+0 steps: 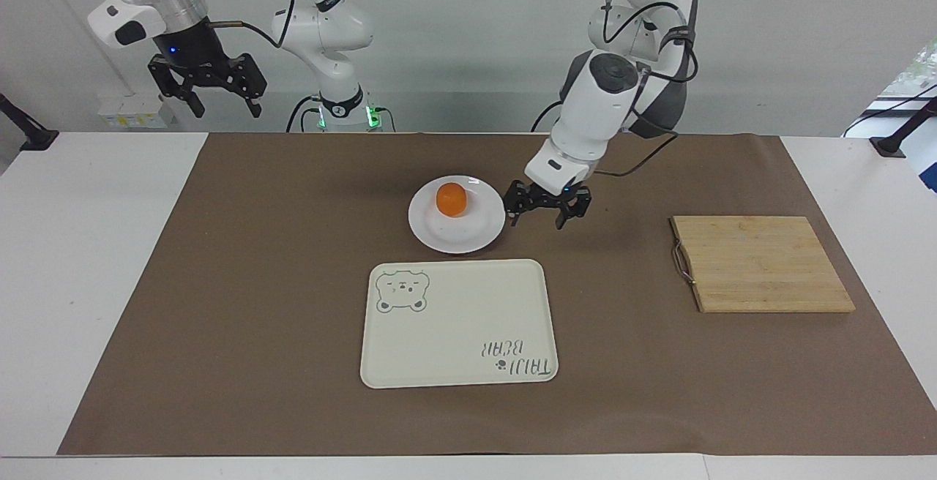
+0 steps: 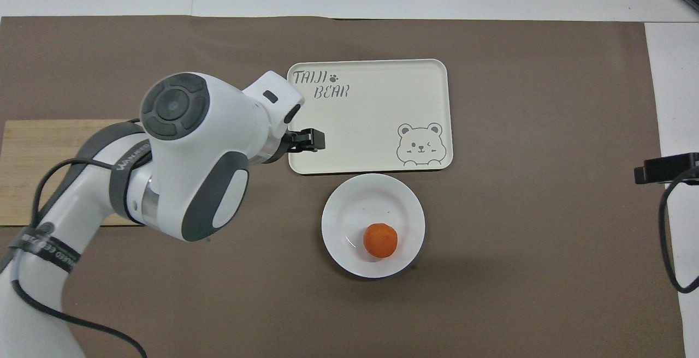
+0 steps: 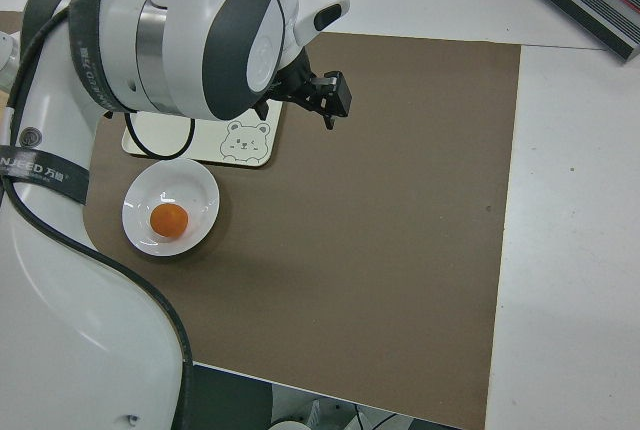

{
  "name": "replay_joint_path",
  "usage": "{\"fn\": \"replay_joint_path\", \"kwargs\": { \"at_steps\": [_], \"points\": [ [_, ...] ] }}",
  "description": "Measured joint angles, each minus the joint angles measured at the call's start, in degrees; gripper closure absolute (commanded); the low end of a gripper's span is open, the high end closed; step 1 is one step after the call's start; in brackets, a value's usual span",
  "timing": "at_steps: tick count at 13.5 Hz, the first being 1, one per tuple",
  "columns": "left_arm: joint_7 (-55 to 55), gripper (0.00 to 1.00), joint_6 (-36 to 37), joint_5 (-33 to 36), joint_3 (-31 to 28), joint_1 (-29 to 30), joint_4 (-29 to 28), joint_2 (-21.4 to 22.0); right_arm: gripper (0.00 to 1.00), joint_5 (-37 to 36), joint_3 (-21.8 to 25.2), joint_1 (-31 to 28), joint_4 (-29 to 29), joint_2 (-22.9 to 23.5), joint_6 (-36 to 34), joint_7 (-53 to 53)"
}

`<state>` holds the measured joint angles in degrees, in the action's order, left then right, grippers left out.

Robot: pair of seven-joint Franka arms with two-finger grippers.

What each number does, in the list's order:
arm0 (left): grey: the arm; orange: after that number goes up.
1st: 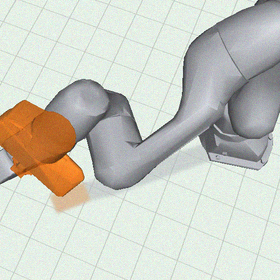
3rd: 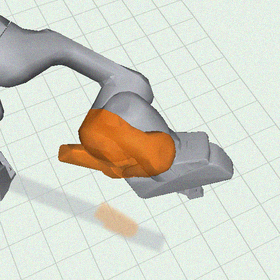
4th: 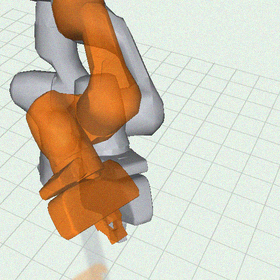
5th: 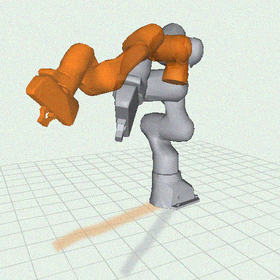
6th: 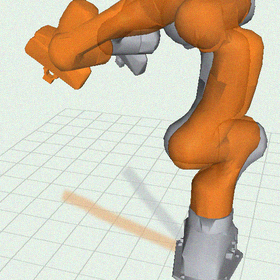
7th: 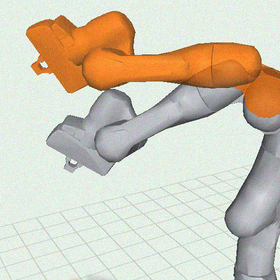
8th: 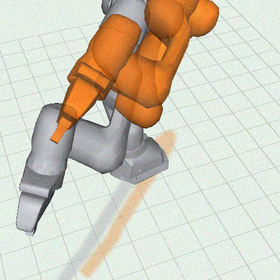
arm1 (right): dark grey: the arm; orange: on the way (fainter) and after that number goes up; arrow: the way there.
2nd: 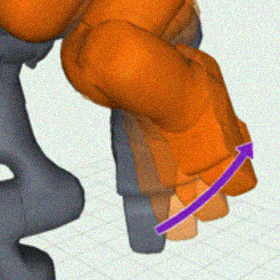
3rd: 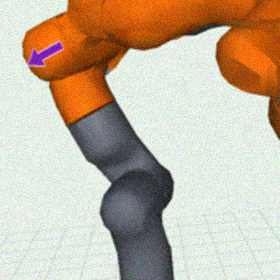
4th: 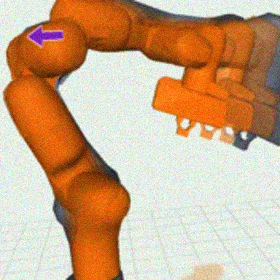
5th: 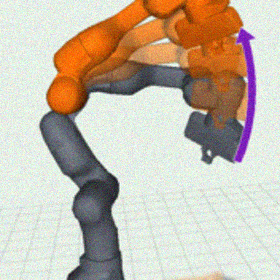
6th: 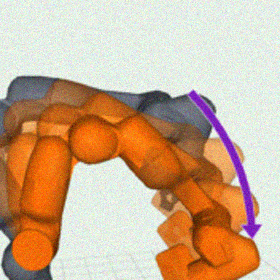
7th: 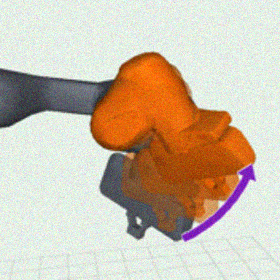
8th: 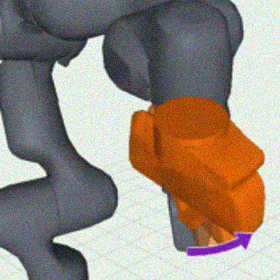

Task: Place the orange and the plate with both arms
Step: 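Withdraw the left gripper back above the wooden board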

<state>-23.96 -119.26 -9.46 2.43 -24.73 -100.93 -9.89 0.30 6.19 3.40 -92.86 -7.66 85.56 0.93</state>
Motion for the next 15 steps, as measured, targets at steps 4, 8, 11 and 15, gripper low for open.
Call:
{"fn": "replay_joint_path", "kwargs": {
  "at_steps": [4,8,11,15],
  "points": [
    [11.5,0.0,7.3,0.0,-0.1,8.3,1.0,3.9,0.0,0.0,0.0,0.0,0.0,0.0,0.0,0.0],
    [20.0,0.0,13.7,3.4,-0.3,15.7,5.1,4.8,0.0,0.0,0.0,0.0,0.0,0.0,0.0,0.0],
    [23.5,0.0,17.6,4.8,-0.8,18.1,7.4,4.9,0.0,0.0,0.0,0.0,0.0,0.0,0.0,0.0],
    [26.6,0.0,21.9,4.8,-2.6,19.3,8.4,7.4,0.0,0.0,0.0,0.0,0.0,0.0,0.0,0.0]
  ]
}}
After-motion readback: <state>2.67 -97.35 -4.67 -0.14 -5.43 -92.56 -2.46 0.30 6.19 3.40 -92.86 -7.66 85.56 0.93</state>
